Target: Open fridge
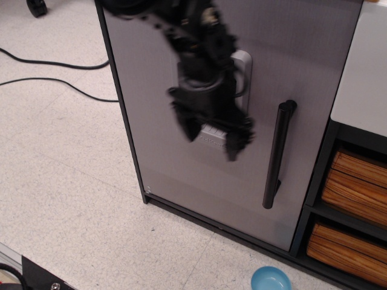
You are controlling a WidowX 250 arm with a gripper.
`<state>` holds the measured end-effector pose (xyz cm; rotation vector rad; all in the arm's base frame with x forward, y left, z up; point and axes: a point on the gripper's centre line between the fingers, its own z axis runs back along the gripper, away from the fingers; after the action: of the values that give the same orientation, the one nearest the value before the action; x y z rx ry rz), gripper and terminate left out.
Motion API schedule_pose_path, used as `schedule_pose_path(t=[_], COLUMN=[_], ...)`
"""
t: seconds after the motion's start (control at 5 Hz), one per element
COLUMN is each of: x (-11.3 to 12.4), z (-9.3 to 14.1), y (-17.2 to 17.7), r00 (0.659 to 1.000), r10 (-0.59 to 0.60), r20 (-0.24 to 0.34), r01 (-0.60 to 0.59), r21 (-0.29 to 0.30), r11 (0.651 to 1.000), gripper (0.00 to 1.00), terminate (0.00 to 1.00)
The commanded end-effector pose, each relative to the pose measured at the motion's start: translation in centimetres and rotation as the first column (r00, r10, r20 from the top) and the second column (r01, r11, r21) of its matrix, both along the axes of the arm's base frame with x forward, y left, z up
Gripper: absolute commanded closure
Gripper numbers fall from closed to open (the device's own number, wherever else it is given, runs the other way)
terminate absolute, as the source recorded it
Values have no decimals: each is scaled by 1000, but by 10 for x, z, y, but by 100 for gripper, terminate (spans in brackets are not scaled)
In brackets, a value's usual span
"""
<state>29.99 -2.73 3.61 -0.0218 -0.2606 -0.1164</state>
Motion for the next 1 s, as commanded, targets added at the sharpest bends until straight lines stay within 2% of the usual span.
schedule_pose_path(t=[0.0,0.2,0.6,0.8], x=[44,55,67,71], z=[22,26,26,18], y=[-31,-39,-46,-49], r00=[990,978,970,971], r10=[64,95,126,126], r20=[125,185,207,204], r01=[-60,-92,-122,-124], r21=[-33,-25,-31,-20], r11=[998,995,992,992], gripper=[0,0,0,100], terminate=[0,0,0,0])
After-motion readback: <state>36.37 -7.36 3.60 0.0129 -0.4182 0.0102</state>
